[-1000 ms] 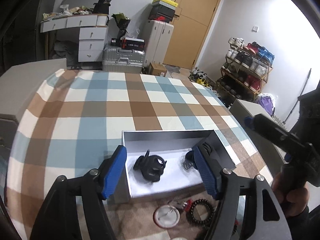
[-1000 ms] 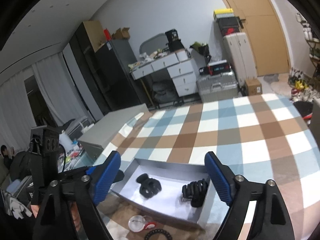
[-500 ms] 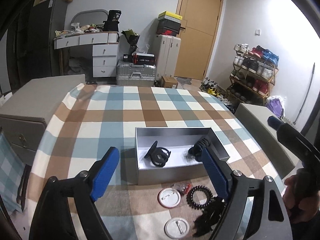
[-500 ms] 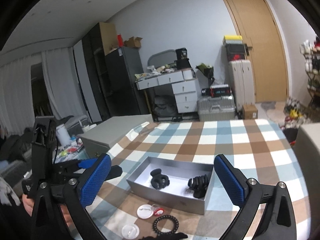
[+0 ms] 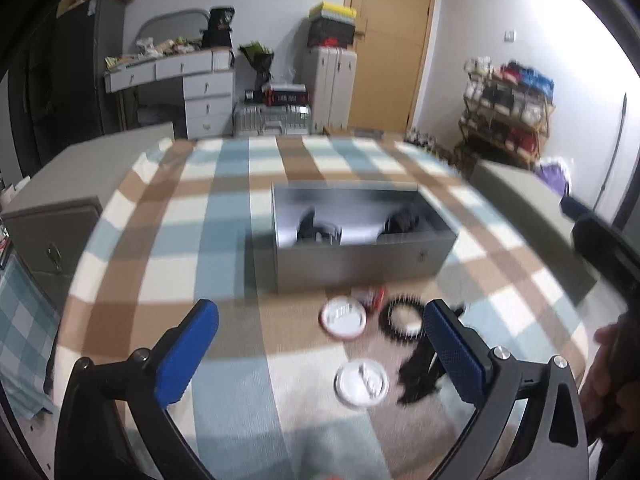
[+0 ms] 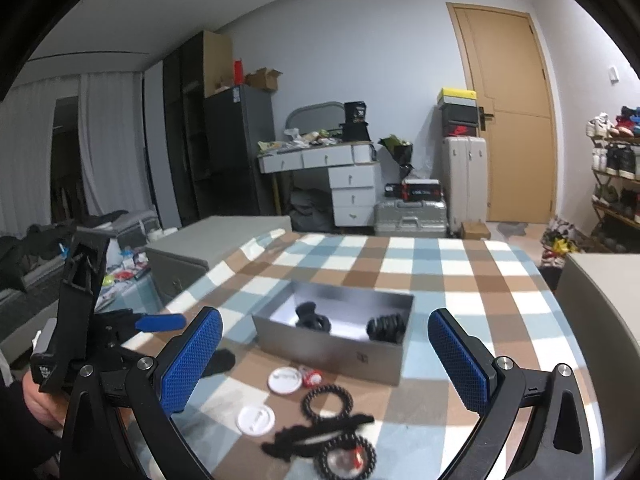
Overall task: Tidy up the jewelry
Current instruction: 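Lift both open tools out of the silver box, then grasp the white round pin badge with the left tool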
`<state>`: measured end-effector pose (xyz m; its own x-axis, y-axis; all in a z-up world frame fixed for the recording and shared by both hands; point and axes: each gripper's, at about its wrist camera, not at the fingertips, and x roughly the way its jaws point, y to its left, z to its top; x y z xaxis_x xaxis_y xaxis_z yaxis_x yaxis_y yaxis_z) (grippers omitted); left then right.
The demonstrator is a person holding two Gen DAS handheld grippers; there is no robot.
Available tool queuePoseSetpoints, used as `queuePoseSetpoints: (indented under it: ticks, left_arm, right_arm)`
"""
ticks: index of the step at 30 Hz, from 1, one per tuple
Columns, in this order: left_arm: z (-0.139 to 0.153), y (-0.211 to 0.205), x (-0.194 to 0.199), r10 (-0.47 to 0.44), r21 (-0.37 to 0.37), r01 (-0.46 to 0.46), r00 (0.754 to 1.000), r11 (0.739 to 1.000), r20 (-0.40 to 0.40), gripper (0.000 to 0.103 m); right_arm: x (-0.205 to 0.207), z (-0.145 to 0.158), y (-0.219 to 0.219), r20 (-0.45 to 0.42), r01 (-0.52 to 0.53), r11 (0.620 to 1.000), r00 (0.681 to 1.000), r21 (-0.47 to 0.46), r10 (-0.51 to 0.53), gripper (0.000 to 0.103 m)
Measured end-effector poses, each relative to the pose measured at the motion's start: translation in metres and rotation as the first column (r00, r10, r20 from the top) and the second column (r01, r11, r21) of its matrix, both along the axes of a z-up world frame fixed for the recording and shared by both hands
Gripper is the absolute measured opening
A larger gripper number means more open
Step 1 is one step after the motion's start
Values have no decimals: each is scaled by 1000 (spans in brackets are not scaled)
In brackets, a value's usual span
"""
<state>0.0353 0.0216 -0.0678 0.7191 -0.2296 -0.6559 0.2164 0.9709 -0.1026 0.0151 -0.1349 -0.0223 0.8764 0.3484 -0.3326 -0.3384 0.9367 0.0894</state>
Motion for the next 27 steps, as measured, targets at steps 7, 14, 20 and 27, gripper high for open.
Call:
queuePoseSetpoints:
  ticks: [7,14,20,27]
  left_arm:
    - [-32,-3,-5,-26,48,31,994,998,-105,100]
    - [-43,-12,-6,-49,119,67,987,991,-152,100]
    - [-52,-25,-7,-93,151,121,979,981,-183,100]
    - [-49,-29,-7,-122,138,149,975,979,-184,82]
  right_arm:
    - [-9,-19,-3,-50,20,1000,999,-21,-21,103]
    - [-13,-30,-4,-83,19,1000,996,-23,-21,103]
    - [-13,-39,-4,-116,14,1000,993,-13,-15,103]
    - [-17,-40,-8,-121,20,1000,992,-11,-21,103]
